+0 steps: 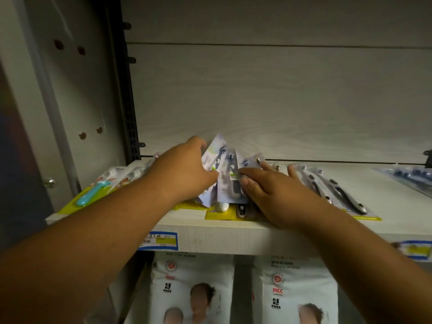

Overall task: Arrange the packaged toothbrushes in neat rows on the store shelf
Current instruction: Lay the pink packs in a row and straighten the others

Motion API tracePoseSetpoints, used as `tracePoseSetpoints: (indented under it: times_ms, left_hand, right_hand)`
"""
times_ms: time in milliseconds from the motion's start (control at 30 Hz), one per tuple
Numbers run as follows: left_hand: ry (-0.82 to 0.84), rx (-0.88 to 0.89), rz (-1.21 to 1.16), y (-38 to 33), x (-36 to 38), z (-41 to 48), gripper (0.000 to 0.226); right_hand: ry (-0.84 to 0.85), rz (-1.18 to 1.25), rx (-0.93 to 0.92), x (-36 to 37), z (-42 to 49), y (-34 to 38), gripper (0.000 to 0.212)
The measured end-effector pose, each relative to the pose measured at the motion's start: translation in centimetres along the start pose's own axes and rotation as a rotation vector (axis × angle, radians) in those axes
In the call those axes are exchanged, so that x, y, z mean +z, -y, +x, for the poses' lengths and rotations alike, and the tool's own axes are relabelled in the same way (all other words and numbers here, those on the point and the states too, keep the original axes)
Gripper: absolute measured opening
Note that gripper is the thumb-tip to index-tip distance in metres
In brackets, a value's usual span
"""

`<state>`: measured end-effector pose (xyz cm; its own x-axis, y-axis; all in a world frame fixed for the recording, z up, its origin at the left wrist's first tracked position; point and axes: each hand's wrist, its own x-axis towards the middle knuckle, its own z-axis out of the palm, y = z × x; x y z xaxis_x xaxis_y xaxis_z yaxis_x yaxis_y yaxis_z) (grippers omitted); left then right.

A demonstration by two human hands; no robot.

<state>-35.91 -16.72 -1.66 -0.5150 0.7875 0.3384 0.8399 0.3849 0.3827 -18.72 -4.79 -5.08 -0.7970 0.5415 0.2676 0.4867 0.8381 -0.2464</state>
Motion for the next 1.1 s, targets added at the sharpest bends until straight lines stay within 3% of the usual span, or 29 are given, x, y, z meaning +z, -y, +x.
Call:
tracePoseSetpoints:
  times_ms: [167, 333, 533, 667, 800, 967, 1100]
  left_hand:
    - [-0.021, -0.145, -0.216, 1.4, -0.3, 0.1, 0.071]
    - [-0.19, -0.189, -0.645, 3.0, -1.7, -0.9, 0.013]
    - [-0.201, -0.168, -0.779, 3.7, -3.0, -2.3, 0.013]
    - [-0.131, -0.186, -0.841, 4.5, -3.3, -3.1, 0.007]
    - [-0.111, -0.193, -0.897, 4.7, -3.5, -3.6, 0.019]
    - [-0.039, -0.15, -0.954, 4.8, -3.7, -4.6, 0.033]
    - [-0.006, -0.136, -0.991, 5.3, -3.6, -5.5, 0.028]
  right_hand:
    - [-0.04, 0.049, 0.027, -0.8, -0.2, 0.1, 0.045]
    - [-0.146, -0.011, 0.042, -3.3, 1.3, 2.4, 0.038]
    - [0.131, -0.474, -0.109, -2.9, 0.3, 6.4, 0.058]
    - [0.168, -0.511, -0.09, -2.3, -0.9, 6.9, 0.06]
    - [0.173, -0.495, -0.097, -2.1, -0.9, 6.7, 0.039]
    - [0.203, -0.569, -0.054, -2.8, -1.4, 6.7, 0.06]
    - [0.178, -0.639, 0.001, -2.1, -1.4, 7.1, 0.06]
